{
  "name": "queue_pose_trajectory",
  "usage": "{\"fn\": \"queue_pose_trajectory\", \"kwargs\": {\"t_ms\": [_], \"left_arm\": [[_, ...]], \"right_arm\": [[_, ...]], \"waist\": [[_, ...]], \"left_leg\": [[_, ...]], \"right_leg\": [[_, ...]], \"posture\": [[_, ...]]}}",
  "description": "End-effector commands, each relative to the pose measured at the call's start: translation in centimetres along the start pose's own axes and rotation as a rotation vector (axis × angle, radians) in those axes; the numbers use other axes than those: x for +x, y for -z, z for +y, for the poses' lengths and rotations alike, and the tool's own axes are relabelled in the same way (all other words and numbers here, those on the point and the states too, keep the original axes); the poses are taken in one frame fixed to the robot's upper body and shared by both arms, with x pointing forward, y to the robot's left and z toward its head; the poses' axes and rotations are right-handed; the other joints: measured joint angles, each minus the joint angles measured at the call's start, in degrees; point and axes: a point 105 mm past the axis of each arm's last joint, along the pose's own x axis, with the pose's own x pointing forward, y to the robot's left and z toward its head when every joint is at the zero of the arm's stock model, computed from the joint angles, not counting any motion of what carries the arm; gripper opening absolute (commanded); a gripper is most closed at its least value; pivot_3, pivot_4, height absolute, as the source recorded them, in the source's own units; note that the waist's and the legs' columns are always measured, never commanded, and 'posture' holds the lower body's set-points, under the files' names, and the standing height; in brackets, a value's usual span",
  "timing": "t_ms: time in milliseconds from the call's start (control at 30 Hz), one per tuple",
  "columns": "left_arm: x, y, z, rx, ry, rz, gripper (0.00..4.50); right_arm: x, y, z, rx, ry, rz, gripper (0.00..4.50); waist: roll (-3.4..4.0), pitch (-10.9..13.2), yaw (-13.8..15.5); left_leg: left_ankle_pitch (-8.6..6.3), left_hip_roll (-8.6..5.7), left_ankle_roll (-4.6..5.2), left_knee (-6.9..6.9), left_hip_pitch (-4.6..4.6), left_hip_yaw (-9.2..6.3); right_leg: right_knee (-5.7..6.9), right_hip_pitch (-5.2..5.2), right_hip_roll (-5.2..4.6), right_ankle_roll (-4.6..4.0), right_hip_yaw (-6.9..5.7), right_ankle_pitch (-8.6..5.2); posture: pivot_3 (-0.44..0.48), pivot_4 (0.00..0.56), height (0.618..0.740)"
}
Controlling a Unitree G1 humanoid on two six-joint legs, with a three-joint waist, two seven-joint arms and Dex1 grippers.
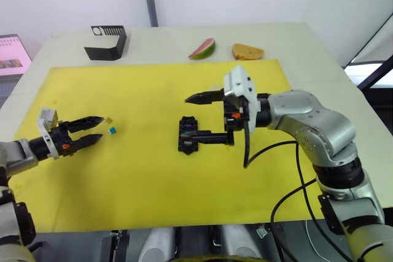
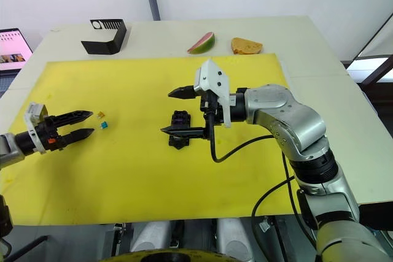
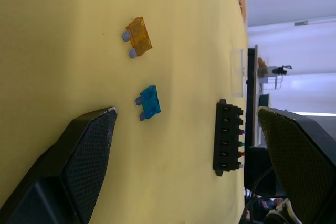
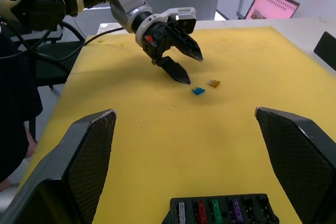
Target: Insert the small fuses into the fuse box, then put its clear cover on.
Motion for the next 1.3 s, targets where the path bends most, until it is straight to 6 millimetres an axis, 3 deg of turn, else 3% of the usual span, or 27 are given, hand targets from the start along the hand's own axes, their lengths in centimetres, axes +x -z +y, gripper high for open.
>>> {"fn": "queue_pose_trajectory", "kwargs": {"t_ms": [33, 467, 1000, 1100, 1167, 1300], "left_arm": [[0.7, 0.1, 0.3, 0.009, 0.005, 0.005, 4.50], [2.5, 1.1, -0.5, -0.002, 0.063, 0.069, 4.50], [3.9, 1.3, 0.4, 0.012, 0.034, 0.055, 4.50], [3.9, 1.2, 1.0, 0.021, 0.008, 0.042, 3.75], [3.8, 1.2, 1.2, 0.023, -0.006, 0.042, 2.69], [3.6, 1.1, 1.5, 0.027, -0.018, 0.037, 2.69]], "right_arm": [[0.2, -0.6, 0.2, -0.040, -0.007, -0.013, 4.47], [0.2, -0.1, -0.3, -0.039, 0.021, 0.009, 4.47], [-0.2, 0.4, -0.7, -0.047, 0.047, 0.044, 4.47], [-0.4, 0.4, -0.7, -0.049, 0.051, 0.053, 4.50], [-0.5, 0.5, -0.7, -0.049, 0.053, 0.056, 4.50], [-0.6, 0.5, -0.7, -0.051, 0.054, 0.060, 4.50]], "waist": [[0.00, 0.0, 0.1], [0.00, 0.0, 1.3], [0.00, 0.0, 1.4], [0.02, 0.0, 1.4], [0.02, 0.0, 1.3], [0.02, 0.0, 1.3]], "left_leg": [[0.00, 0.00, 0.00, 0.00, 0.00, 0.00], [0.00, -0.05, 0.00, 0.02, 0.00, 0.00], [0.01, -0.07, 0.00, 0.03, 0.03, -0.02], [0.00, -0.07, 0.00, 0.03, 0.04, -0.02], [0.00, -0.07, 0.01, 0.04, 0.03, -0.03], [0.01, -0.07, 0.00, 0.03, 0.03, -0.02]], "right_leg": [[0.00, 0.00, 0.00, 0.00, 0.00, 0.00], [-0.02, 0.03, -0.03, 0.00, 0.00, 0.00], [-0.02, 0.07, -0.06, 0.00, -0.01, 0.00], [-0.02, 0.09, -0.06, 0.00, -0.01, 0.00], [-0.02, 0.08, -0.05, 0.00, -0.01, 0.00], [-0.02, 0.07, -0.05, 0.00, -0.02, 0.00]], "posture": [[0.000, 0.150, 0.740], [0.000, 0.150, 0.740], [0.000, 0.150, 0.740], [0.000, 0.150, 0.740], [0.000, 0.150, 0.740], [0.000, 0.150, 0.740]]}}
